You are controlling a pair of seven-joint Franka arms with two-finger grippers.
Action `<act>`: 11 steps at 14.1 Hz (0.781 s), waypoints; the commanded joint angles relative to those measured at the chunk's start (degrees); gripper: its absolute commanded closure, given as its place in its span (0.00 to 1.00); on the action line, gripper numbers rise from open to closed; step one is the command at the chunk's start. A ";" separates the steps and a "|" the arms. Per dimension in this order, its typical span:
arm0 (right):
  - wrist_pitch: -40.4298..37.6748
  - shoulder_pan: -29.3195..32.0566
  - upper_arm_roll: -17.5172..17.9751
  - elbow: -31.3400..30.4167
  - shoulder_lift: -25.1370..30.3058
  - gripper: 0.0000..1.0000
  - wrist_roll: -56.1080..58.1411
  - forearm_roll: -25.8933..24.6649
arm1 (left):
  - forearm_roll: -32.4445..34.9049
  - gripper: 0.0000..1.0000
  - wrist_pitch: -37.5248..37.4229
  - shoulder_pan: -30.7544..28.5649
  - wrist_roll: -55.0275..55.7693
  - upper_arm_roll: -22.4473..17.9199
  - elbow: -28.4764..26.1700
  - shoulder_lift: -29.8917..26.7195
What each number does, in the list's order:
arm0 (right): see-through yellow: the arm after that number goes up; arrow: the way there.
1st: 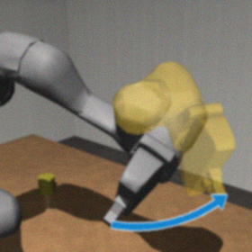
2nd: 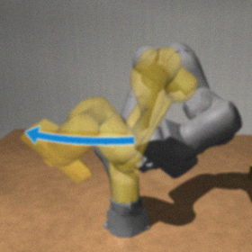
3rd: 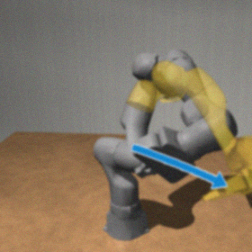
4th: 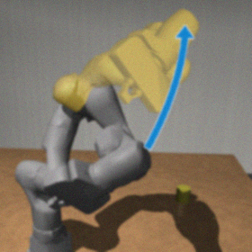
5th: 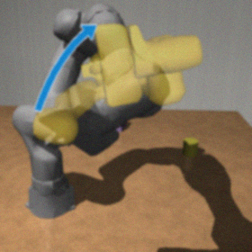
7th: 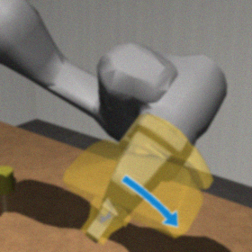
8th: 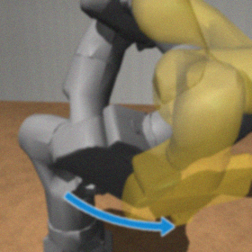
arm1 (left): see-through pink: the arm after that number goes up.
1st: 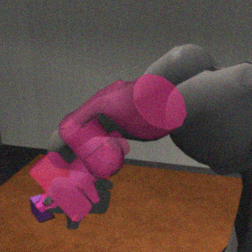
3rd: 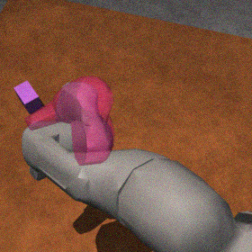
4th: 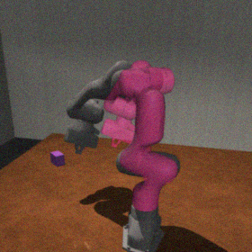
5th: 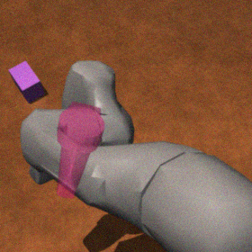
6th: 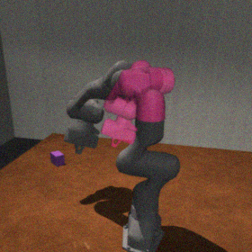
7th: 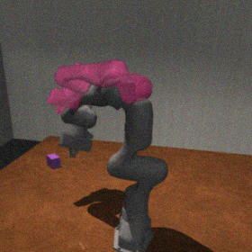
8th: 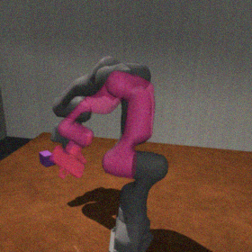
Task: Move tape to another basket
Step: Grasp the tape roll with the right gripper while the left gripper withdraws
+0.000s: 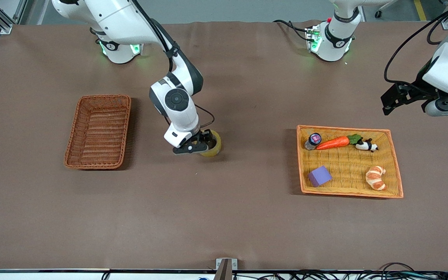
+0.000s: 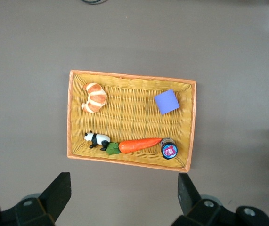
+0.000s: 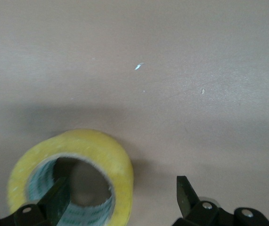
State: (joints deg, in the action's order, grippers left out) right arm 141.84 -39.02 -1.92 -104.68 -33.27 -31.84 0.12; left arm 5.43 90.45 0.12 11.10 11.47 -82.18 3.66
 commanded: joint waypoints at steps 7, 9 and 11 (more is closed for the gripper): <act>0.72 -1.15 -0.81 0.36 -2.59 0.26 -2.00 -3.73 | -3.32 0.00 -6.25 -3.81 -5.20 -0.48 0.53 -0.76; 0.72 -1.32 -0.81 0.36 -2.94 0.47 -2.87 -3.82 | -3.50 0.00 -6.68 -3.29 -8.88 -1.70 -0.34 -2.68; -0.42 -1.23 -0.81 1.58 -2.86 1.00 -6.10 -3.64 | -3.50 0.00 -6.77 1.34 -9.43 -6.95 -2.02 -3.84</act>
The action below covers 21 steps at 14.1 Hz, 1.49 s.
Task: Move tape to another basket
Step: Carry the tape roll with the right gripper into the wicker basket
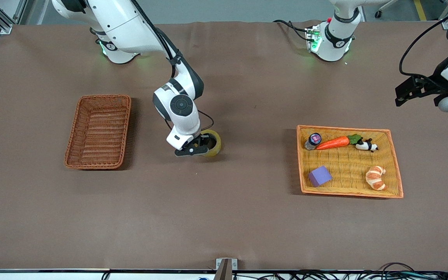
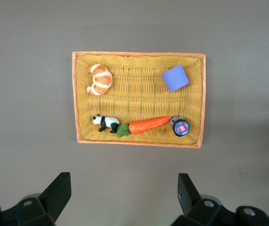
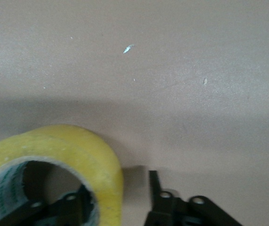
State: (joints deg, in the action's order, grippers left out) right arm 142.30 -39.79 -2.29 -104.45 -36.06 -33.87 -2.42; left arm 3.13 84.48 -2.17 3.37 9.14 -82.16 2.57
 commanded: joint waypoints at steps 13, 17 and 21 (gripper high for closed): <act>-42.09 21.65 -0.43 6.64 23.99 1.00 17.22 -0.83 | -1.11 0.00 -0.28 7.70 -1.62 -8.44 -2.48 -2.74; -37.90 28.87 -0.52 -6.87 32.96 1.00 28.39 -1.00 | -1.20 0.00 0.60 7.88 -1.62 -8.35 -2.48 -2.57; -20.01 36.60 -0.52 -28.92 40.98 1.00 37.71 -1.09 | -1.72 0.00 0.60 7.62 -1.62 -8.44 -2.48 -2.39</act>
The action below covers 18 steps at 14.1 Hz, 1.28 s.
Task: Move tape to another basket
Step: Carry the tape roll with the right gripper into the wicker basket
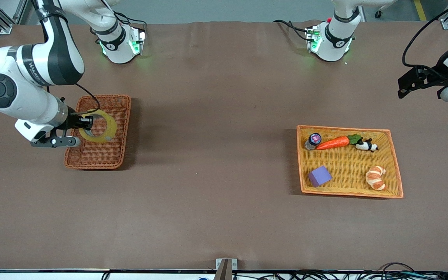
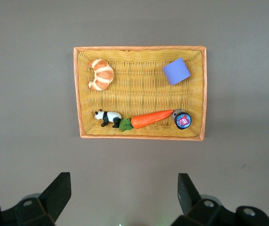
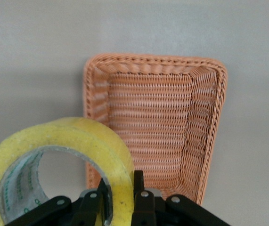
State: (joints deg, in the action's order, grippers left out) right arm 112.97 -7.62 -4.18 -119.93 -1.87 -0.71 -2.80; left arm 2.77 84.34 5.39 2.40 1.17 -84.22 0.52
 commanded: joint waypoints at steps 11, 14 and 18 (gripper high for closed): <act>44.70 11.31 1.37 -28.96 -3.92 0.92 12.39 -0.72 | -1.36 0.00 1.71 -0.03 -0.64 -0.47 -0.42 0.27; 43.74 11.22 1.46 -28.69 -3.67 0.09 12.05 -0.72 | -1.36 0.00 1.80 0.23 -0.64 -0.47 -0.42 0.36; 32.27 11.04 1.63 -21.52 1.77 0.00 10.47 -0.37 | -1.36 0.00 1.97 0.15 -0.64 -0.47 -0.42 0.36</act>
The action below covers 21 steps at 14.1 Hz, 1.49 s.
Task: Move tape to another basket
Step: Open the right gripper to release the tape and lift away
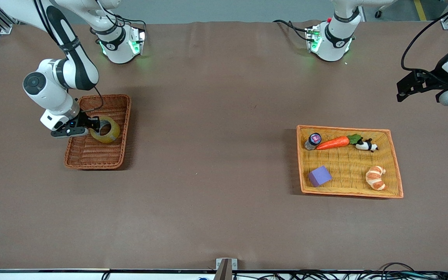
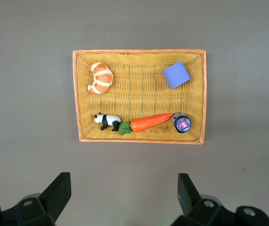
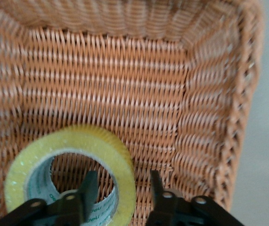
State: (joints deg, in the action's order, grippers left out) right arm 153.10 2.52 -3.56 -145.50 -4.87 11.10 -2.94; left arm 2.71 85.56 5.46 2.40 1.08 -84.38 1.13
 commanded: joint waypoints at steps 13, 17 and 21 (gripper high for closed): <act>-67.58 -0.76 1.45 54.61 6.01 0.00 -14.44 5.12 | -1.21 0.00 -0.48 0.16 0.41 0.59 -2.17 -1.47; -68.89 -0.24 0.92 59.88 5.75 0.00 -14.34 8.57 | -1.21 0.00 2.77 0.07 0.40 0.68 -5.18 -3.32; -68.46 -1.28 1.53 59.81 5.84 0.00 -15.05 3.14 | -1.12 0.00 2.34 0.34 -0.64 0.68 -3.07 -1.83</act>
State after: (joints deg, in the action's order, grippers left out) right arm 85.29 1.91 -2.53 -87.18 2.09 -2.63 3.13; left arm 2.70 87.64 5.78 2.41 1.67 -87.26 -0.11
